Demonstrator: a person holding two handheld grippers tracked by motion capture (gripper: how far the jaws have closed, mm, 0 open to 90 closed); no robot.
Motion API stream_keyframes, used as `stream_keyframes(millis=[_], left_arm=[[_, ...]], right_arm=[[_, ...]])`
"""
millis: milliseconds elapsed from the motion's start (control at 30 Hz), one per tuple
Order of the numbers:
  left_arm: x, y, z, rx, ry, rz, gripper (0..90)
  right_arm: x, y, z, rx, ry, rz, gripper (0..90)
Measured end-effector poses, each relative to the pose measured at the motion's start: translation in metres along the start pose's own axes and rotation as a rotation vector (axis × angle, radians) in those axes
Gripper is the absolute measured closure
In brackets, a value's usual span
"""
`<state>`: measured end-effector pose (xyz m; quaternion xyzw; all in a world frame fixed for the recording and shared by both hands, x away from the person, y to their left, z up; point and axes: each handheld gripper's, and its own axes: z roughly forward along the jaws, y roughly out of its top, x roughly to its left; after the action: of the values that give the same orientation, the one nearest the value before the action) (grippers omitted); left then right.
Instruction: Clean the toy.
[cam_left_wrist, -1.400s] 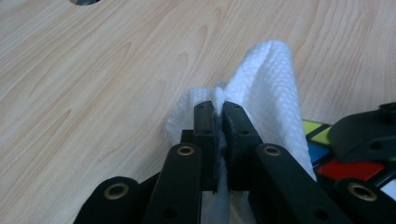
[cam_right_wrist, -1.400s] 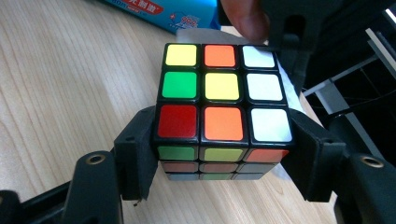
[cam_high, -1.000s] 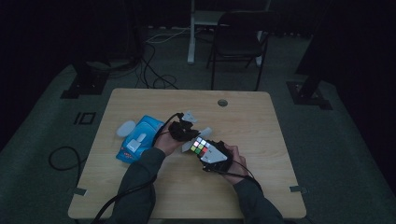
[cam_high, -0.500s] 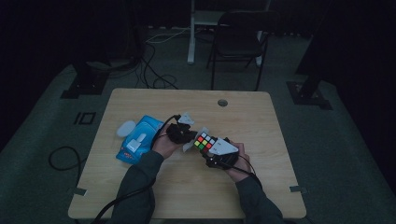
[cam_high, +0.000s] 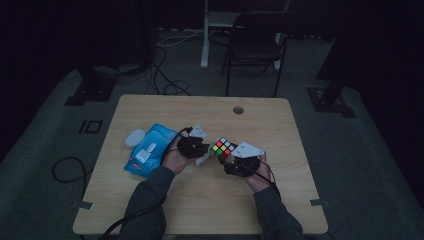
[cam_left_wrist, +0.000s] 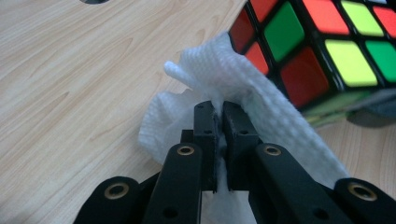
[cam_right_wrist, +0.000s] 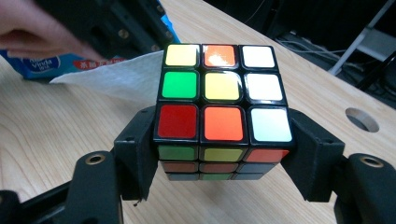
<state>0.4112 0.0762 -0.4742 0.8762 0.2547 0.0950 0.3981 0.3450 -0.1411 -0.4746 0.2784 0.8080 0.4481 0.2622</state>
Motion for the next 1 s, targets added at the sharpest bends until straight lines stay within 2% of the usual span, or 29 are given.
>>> stream_keyframes(millis=[167,567,800,1000], left_arm=[[-0.002,-0.003,0.0,-0.005,0.006,-0.005,86.1],[-0.002,-0.007,0.0,-0.005,0.026,-0.009,86.0],[-0.005,-0.007,0.003,-0.004,0.021,0.003,86.1],[-0.009,-0.006,0.004,-0.004,0.026,0.013,86.1]], right_arm=[[-0.004,0.0,-0.001,-0.003,0.003,0.049,34.4],[-0.01,0.004,-0.001,-0.016,0.012,0.12,34.4],[-0.013,0.005,-0.001,-0.036,0.035,0.162,34.4],[-0.014,0.006,0.001,-0.038,0.032,0.185,34.4]])
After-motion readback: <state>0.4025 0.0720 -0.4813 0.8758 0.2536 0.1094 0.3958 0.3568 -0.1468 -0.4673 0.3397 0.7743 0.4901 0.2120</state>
